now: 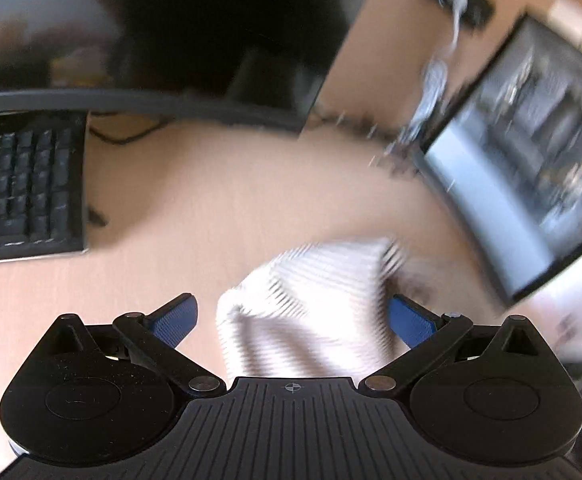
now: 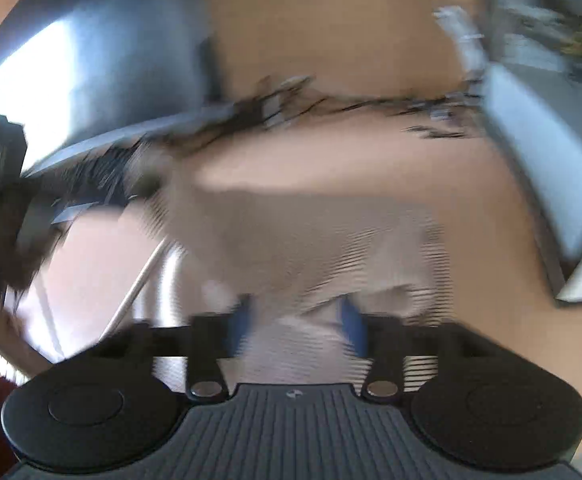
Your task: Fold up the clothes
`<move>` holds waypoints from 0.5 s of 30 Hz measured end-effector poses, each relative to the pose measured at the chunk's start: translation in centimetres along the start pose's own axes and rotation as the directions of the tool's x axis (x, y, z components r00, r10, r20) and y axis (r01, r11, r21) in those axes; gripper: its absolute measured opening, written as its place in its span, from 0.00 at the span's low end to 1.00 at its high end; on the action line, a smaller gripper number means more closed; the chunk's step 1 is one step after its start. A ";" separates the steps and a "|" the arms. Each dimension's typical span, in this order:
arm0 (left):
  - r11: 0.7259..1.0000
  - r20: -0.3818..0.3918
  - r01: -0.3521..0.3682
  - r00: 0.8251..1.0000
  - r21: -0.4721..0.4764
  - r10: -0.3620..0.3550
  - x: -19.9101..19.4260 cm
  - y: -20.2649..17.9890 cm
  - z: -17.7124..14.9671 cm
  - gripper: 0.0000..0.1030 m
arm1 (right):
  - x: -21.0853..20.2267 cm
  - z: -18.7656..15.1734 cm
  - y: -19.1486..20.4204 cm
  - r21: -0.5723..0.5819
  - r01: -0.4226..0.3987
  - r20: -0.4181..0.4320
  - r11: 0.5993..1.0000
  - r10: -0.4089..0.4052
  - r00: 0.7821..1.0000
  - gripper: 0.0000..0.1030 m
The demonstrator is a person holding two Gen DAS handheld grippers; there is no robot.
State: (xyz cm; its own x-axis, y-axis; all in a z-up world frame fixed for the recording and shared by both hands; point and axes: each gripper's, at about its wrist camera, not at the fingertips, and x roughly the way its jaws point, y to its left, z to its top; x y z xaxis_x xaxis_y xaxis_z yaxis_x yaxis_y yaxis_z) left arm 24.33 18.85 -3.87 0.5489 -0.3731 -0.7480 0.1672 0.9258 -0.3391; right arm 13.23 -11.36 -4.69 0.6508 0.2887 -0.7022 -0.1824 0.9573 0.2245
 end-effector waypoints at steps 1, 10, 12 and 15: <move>0.999 -0.027 -0.024 0.999 0.034 0.025 0.2 0.2 -0.6 1.00 | -0.6 0.2 -1.0 0.043 0.021 0.014 0.999 -0.021 1.000 0.62; 0.967 0.007 0.165 0.986 -0.193 -0.167 -3.2 3.5 0.5 1.00 | 2.6 0.6 -5.6 0.330 0.039 -0.004 0.943 -0.040 0.999 0.75; 0.944 0.021 0.213 0.977 -0.251 -0.214 -2.5 3.1 2.1 1.00 | 4.2 1.0 -5.8 0.339 0.064 -0.036 0.939 -0.055 0.998 0.75; 0.920 -0.027 0.219 0.970 -0.326 -0.241 0.5 2.3 3.5 1.00 | 6.2 1.5 -6.3 0.341 0.083 -0.082 0.936 -0.058 0.995 0.75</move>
State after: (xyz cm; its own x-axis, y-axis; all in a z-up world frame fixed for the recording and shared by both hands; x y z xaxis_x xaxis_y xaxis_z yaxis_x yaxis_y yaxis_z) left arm 27.92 21.03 -3.06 0.4705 -0.5864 -0.6594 0.0069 0.7497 -0.6618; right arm 19.49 -15.61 -9.46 0.5975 0.2328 -0.7673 0.1350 0.9140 0.3825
